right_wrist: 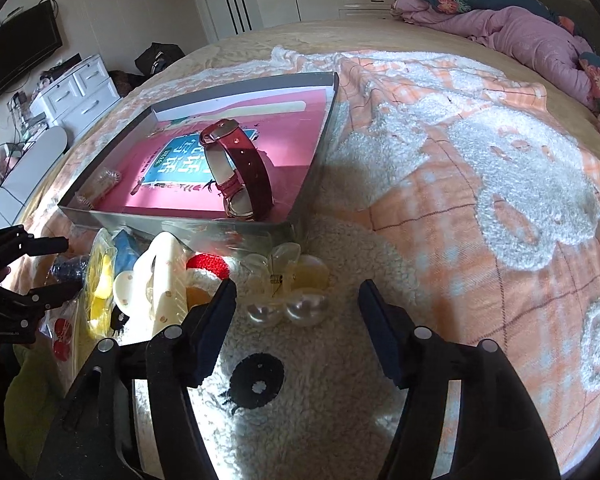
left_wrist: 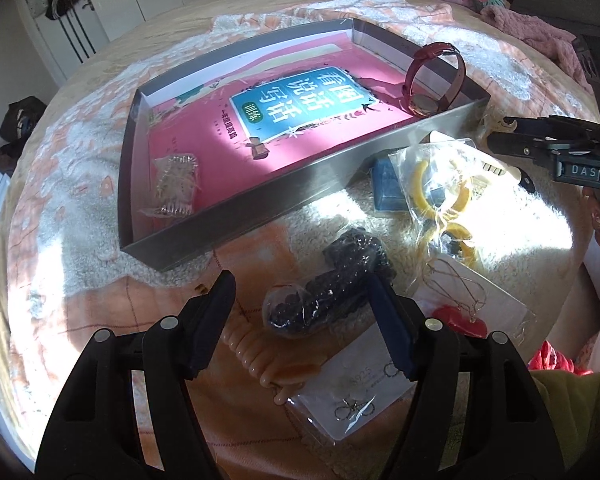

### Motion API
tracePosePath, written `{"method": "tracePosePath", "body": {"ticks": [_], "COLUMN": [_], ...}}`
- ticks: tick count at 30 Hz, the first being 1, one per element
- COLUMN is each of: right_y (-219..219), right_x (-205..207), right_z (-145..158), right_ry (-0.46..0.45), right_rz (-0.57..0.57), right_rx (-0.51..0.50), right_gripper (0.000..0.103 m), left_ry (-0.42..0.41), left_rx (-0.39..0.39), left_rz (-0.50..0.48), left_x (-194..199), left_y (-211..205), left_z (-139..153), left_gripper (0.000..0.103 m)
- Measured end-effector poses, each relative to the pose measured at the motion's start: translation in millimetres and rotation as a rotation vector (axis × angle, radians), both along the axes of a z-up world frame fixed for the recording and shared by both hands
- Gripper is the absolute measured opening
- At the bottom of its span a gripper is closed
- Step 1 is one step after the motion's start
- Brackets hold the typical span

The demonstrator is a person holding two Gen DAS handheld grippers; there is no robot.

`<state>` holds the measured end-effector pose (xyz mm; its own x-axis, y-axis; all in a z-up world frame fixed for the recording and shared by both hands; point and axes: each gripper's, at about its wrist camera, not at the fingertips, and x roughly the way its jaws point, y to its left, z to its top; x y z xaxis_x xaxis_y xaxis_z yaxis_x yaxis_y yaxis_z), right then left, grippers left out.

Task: Organize jewelry
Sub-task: 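Grasp the black bracelet bag with left tool while right tool grasps the pearl clip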

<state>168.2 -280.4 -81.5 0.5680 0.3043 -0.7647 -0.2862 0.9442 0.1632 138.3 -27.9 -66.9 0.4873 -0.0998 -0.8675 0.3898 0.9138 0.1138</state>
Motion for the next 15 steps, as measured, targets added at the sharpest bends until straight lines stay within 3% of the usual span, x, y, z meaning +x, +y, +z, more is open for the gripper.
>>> {"method": "tracePosePath", "body": {"ticks": [4,6,8,11,15], "right_y": [8,8,7,0,-5], "right_x": [4,2,-1,-5,-17], "right_z": [-7,-7,-5,0,14], "right_ry": [-0.016,-0.033,-0.042,-0.047,-0.070], "right_rz": [0.028,0.035,0.036,0.027,0.029], "right_rx": [-0.052,-0.053,-0.046,-0.012,0.011], "right_gripper": [0.049,0.043,0.042,0.042,0.042], "left_ry": [0.004,-0.001,0.001,-0.041,-0.075], "left_rx": [-0.013,-0.028,-0.061,0.008,-0.010], "left_rz": [-0.012,-0.017,-0.037,-0.058,-0.042], "left_x": [4,2,-1,-9,-13], "left_y": [-3,-3,-4,-15,-13], "left_z": [-5,-6,-6,-6,0], "left_gripper": [0.061,0.056,0.038,0.035,0.030]}}
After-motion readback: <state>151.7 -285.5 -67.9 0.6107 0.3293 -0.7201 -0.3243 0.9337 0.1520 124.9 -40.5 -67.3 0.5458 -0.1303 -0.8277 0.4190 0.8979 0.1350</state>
